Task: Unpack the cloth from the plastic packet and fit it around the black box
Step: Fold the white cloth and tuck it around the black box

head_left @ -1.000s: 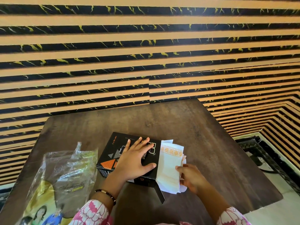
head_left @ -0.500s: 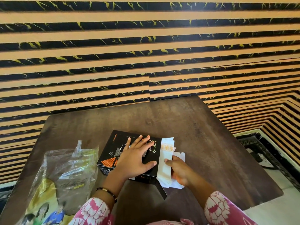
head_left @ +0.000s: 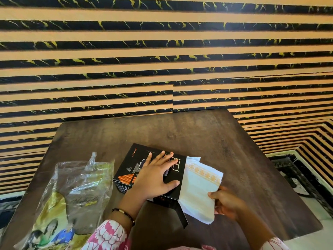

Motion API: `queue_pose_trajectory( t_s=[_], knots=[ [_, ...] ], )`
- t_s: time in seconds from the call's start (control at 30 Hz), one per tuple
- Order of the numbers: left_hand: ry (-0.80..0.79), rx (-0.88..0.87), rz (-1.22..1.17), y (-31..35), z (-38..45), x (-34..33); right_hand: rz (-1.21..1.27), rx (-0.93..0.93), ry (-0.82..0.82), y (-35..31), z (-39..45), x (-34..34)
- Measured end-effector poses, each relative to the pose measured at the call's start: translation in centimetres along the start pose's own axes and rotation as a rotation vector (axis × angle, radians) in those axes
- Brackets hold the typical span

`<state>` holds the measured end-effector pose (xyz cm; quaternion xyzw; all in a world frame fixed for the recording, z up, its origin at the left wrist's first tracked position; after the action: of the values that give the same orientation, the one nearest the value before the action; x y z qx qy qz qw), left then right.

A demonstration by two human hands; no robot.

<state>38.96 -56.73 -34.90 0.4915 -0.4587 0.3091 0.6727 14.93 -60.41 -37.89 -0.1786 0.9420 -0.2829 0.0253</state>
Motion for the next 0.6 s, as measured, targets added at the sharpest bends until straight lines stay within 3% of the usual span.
queue_pose_trajectory(
  t_s=[0.27, 0.3, 0.37, 0.4, 0.43, 0.5, 0.6],
  knots=[
    [-0.012, -0.002, 0.012, 0.2, 0.0, 0.0, -0.385, 0.068, 0.082, -1.4, -1.4, -1.7],
    [-0.015, -0.002, 0.009, 0.2, -0.1, 0.0, -0.525, 0.127, 0.207, -1.7, -1.9, -1.6],
    [-0.014, 0.0, 0.004, 0.3, 0.0, 0.1, -0.873, 0.41, 0.652, -2.7, -2.8, -1.3],
    [-0.01, 0.002, 0.004, 0.2, 0.0, 0.1, -0.948, 0.597, 0.801, -3.2, -3.4, -1.6],
    [-0.005, 0.003, 0.004, 0.2, 0.1, 0.1, -1.0, 0.784, 0.844, -3.6, -3.9, -2.2],
    [-0.002, 0.0, 0.003, 0.0, 0.0, 0.0, -1.218, 1.066, 0.757, -3.5, -3.4, -3.5],
    [-0.006, -0.01, 0.01, 0.0, 0.0, -0.1, -1.542, 1.146, 0.599, -2.5, -0.9, -4.5]
  ],
)
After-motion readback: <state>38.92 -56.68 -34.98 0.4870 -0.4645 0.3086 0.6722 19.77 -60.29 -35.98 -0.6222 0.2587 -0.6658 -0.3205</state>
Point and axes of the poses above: each hand's wrist, its own z-axis towards the middle knuckle, its own x-axis out of the back of the hand, y = z × x, the point moved 2 cm from there along z, towards the middle knuckle, and after that the axes turned 12 degrees about -x, right-handed, at the moved point
